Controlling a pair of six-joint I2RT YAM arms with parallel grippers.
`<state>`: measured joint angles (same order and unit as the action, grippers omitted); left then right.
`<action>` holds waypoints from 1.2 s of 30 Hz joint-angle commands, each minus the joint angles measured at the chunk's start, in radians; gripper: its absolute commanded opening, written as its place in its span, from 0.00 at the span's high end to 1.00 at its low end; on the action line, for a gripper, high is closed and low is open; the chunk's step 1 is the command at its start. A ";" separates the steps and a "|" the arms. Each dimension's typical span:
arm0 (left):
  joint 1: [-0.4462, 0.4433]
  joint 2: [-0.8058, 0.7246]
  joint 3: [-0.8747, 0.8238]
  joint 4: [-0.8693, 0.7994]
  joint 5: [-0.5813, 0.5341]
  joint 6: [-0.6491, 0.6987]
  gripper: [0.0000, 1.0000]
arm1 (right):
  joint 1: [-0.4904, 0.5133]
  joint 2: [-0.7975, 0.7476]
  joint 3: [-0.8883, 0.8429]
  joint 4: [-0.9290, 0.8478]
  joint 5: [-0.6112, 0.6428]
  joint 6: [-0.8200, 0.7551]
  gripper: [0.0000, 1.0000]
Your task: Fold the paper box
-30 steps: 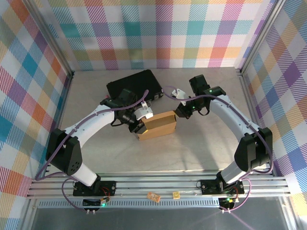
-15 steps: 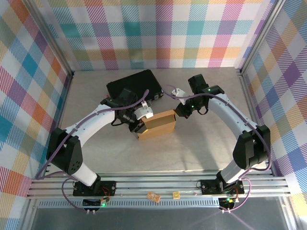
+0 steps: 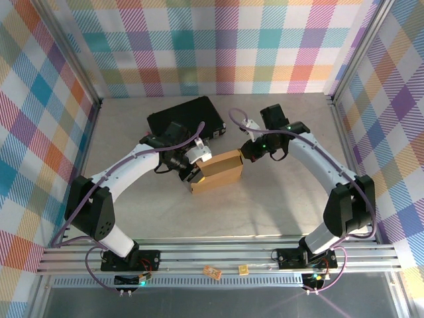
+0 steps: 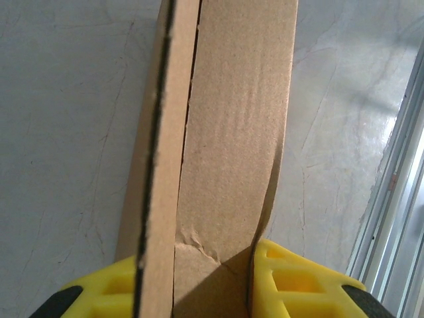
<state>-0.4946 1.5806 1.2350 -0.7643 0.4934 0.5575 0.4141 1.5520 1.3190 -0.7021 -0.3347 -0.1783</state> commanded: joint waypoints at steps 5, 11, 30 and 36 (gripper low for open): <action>0.023 0.031 0.018 0.071 -0.016 -0.086 0.74 | 0.035 -0.104 -0.167 0.210 -0.013 0.187 1.00; 0.031 0.033 0.020 0.080 -0.050 -0.100 0.69 | 0.049 -0.150 -0.262 0.349 0.031 0.278 1.00; 0.032 0.024 0.020 0.105 -0.096 -0.125 0.63 | 0.120 -0.190 -0.393 0.514 0.167 0.442 1.00; 0.031 0.017 0.015 0.112 -0.095 -0.147 0.60 | 0.127 -0.244 -0.514 0.656 0.182 0.438 1.00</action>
<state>-0.4816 1.5925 1.2392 -0.7231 0.4709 0.4553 0.5114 1.3346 0.8707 -0.0589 -0.1078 0.2333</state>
